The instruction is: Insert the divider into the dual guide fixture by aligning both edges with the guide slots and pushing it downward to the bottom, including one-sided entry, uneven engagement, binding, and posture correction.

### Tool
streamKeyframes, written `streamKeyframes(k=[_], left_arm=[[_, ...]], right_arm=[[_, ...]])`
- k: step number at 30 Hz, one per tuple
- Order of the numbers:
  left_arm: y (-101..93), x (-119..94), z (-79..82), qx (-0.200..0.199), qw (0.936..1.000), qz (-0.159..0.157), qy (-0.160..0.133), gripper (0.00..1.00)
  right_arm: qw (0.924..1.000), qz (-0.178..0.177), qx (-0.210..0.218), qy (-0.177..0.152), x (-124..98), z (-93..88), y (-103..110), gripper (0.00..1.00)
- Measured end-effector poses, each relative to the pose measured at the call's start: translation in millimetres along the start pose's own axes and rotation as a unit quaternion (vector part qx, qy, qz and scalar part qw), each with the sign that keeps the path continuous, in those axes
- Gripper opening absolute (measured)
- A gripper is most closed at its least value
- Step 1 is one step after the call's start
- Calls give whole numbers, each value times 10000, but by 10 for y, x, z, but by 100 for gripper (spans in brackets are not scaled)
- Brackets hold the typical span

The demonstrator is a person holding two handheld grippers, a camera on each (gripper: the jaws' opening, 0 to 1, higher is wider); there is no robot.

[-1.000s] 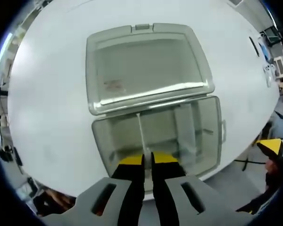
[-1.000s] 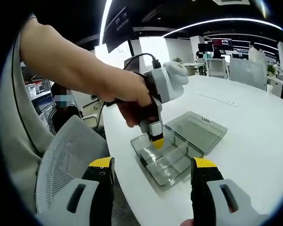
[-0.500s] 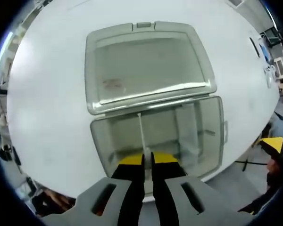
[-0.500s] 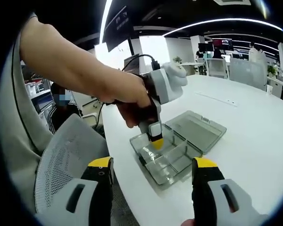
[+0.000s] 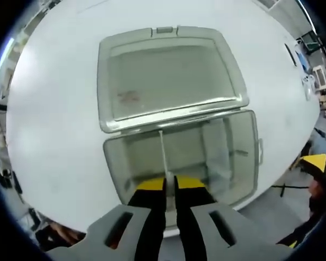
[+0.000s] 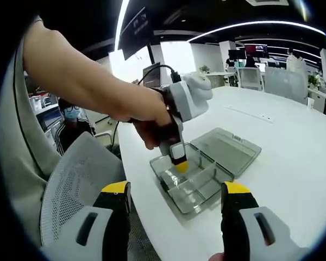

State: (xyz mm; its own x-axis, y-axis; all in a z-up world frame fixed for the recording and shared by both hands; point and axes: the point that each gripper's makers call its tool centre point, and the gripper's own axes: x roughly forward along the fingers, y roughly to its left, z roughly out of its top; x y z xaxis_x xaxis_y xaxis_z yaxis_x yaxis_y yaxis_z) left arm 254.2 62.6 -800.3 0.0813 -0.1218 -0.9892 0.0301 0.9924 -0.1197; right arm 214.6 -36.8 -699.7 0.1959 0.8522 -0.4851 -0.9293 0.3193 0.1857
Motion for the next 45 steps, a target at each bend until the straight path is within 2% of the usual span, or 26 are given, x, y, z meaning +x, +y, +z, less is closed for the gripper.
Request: streamKeyframes(k=[11,27,39,45], left_arm=[[-18,3,38,121,9991,-248,-309,7],[-30,-75,17,225,9979,-359,-489,8],[-38,-195,24,73,9965,-530,-642,7],[-26,-175,5,-126,9969,-544,-546,4]], right_arm=[[10000,10,-6,0,4,8,-8,65],[10000,28,-42,26,12,34,-17,65],[10000,42,-67,53,23,32,10,65],[9999,45,-80,71,20,36,29,65]])
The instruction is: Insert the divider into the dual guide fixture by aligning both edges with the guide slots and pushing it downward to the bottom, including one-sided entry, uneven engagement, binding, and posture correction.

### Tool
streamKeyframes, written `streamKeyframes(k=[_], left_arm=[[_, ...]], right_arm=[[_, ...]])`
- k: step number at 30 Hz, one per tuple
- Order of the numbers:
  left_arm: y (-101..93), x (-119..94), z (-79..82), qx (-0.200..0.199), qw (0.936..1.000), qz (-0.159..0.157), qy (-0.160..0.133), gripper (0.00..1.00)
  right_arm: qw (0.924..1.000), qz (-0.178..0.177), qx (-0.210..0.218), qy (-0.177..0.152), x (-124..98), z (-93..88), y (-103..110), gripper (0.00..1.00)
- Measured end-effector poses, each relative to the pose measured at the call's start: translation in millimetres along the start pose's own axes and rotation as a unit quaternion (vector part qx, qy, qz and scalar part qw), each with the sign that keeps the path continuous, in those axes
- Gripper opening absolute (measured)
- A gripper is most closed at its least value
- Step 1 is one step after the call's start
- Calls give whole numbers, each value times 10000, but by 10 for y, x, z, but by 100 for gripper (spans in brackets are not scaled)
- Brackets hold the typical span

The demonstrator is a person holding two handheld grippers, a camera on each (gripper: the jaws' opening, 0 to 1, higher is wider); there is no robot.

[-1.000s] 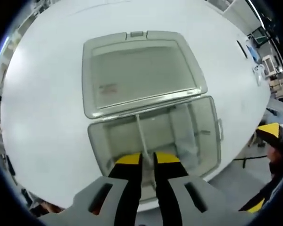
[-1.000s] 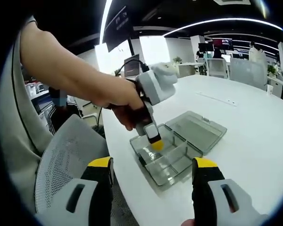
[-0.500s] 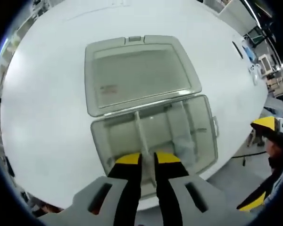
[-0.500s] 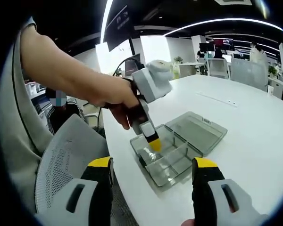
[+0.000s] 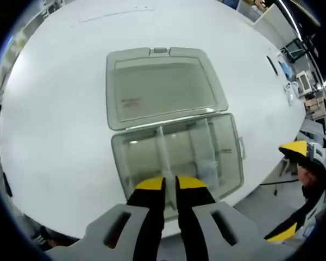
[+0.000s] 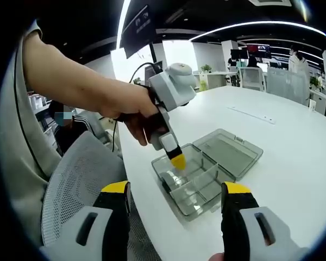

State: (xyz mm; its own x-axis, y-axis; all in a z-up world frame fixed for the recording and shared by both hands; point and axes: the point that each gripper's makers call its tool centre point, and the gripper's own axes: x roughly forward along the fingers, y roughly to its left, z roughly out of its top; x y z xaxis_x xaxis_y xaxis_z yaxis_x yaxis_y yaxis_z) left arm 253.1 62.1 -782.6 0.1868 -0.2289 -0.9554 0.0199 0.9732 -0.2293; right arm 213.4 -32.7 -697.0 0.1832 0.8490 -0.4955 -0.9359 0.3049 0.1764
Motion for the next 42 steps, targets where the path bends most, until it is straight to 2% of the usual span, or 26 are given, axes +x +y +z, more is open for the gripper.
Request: streamKeyframes(k=[10,17,21,24,25,26,27,31,33,35,37,42], left_arm=[[5,6,-1,180,9995,263,39,3],[0,13,-6,264,9991,325,24,2],[-8,15,-4,291,9992,272,5,2],[-10,7,-2,287,9995,117,-33,4],[-13,8,4,362,9993,65,-83,5],[6,11,65,492,9982,83,-337,7],[21,-6,22,440,9986,90,-289,9],[50,-37,20,276,9985,-64,-464,12],[23,-73,2,192,9982,-238,-515,13],[-7,-114,48,222,9960,-399,-762,16],[-31,-157,34,300,9945,-490,-871,21],[-130,-313,97,399,9860,-835,-1385,27]], right_arm=[[10000,-25,-45,23,-14,26,1,65],[10000,-50,-64,41,-32,38,7,65],[9999,-98,-76,62,-51,47,-13,65],[9998,-136,-80,79,-78,51,-27,65],[9998,-144,-88,88,-82,50,-29,65],[9998,-161,-84,101,-96,44,-40,65],[9997,-181,-80,111,-111,38,-53,65],[9995,-263,-66,174,-161,6,-100,65],[9993,-312,-74,216,-188,-11,-131,65],[9990,-359,-88,255,-217,-24,-157,65],[9987,-388,-105,299,-241,-40,-180,65],[9980,-442,-199,410,-307,-64,-223,66]])
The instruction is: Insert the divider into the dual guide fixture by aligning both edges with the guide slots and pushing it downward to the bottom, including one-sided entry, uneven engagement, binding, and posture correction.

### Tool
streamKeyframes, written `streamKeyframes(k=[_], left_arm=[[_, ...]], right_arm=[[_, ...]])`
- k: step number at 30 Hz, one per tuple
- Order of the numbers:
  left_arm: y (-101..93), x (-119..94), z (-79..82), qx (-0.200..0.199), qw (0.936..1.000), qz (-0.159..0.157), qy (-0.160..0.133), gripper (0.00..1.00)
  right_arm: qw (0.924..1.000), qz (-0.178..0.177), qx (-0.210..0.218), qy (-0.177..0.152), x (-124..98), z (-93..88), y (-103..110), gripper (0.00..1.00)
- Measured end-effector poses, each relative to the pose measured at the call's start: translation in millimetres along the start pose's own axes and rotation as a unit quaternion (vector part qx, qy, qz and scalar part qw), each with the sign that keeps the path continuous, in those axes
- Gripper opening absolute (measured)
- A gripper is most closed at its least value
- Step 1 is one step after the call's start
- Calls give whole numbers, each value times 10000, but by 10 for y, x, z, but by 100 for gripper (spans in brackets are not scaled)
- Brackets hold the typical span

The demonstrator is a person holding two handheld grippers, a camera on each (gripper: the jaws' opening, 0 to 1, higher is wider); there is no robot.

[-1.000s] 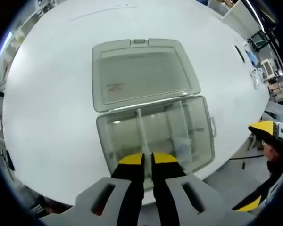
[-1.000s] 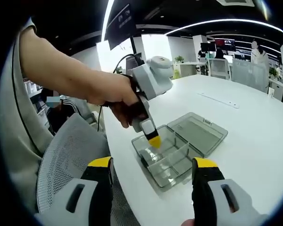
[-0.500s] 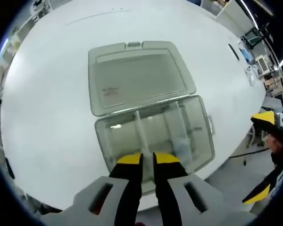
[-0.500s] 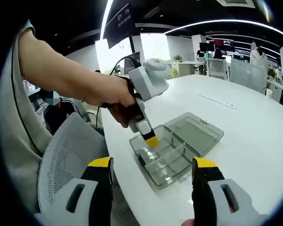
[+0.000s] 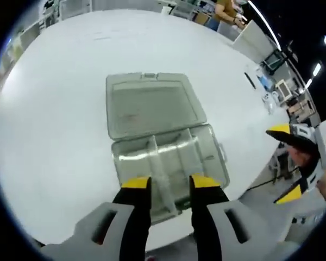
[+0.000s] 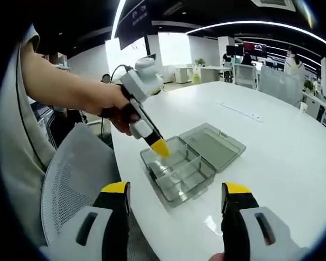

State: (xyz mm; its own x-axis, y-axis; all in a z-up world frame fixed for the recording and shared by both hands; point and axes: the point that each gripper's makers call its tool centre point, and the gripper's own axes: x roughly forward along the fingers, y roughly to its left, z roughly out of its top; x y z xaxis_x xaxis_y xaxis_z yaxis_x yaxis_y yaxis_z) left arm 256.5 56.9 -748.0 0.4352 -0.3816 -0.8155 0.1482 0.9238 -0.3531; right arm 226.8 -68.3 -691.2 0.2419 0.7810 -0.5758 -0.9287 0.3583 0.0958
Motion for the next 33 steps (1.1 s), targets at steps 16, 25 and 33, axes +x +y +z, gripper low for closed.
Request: streamKeyframes(k=[16,25,33], left_arm=[[-324,-441,56,639,9885,-721,-1163,43],[-490,-509,33,940,9800,-941,-1482,46],[-675,-573,57,1329,9694,-1109,-1742,49]], right_arm=[[9993,-134,-21,343,-224,-190,-127,66],[9987,-149,-32,488,-281,-257,-172,66],[9982,-152,-33,574,-308,-296,-204,66]])
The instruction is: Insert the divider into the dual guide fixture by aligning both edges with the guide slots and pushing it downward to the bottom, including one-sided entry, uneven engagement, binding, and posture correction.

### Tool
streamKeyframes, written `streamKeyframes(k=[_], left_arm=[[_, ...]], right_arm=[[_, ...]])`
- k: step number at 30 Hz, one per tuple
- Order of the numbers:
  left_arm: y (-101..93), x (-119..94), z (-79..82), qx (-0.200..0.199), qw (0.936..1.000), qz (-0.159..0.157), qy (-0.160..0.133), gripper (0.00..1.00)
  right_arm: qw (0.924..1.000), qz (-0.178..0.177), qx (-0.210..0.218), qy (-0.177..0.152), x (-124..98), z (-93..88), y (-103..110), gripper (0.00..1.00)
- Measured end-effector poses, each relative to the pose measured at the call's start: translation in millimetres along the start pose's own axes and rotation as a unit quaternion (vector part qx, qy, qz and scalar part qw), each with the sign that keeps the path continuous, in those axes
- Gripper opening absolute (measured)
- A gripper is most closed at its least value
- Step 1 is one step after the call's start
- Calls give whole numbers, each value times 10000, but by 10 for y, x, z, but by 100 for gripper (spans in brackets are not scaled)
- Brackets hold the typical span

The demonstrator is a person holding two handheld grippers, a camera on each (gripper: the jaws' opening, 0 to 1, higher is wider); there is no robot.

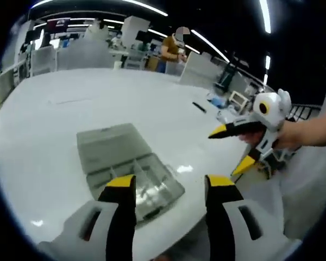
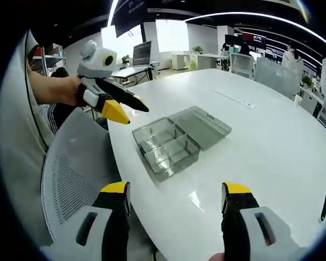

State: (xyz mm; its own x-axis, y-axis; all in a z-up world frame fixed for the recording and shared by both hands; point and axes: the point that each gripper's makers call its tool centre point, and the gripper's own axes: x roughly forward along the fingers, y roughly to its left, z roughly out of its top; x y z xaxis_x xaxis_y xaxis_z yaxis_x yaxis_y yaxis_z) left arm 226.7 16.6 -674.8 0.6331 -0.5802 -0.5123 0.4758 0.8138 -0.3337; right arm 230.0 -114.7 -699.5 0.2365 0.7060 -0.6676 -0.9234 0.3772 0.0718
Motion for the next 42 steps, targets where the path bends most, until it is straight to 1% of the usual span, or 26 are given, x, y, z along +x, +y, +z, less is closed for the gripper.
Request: streamKeyframes(k=[7,13,19,28,36,42], left_arm=[[-125,-13,44,315,9992,-167,-166,53],[-185,-1,41,464,9984,-227,-208,55],[-241,3,24,573,9977,-276,-220,56],[-319,26,-42,792,9961,-350,-150,60],[-303,31,-34,847,9957,-342,-141,62],[-276,33,-59,847,9959,-308,-79,62]], right_arm=[[10000,3,-21,63,-23,-34,-51,66],[9999,1,-30,134,-35,-81,-107,66],[9998,-21,-39,183,-42,-111,-180,66],[9997,-26,-26,259,-38,-179,-252,66],[9990,-6,-106,427,-12,-298,-307,66],[9990,-9,-72,440,-5,-309,-363,66]])
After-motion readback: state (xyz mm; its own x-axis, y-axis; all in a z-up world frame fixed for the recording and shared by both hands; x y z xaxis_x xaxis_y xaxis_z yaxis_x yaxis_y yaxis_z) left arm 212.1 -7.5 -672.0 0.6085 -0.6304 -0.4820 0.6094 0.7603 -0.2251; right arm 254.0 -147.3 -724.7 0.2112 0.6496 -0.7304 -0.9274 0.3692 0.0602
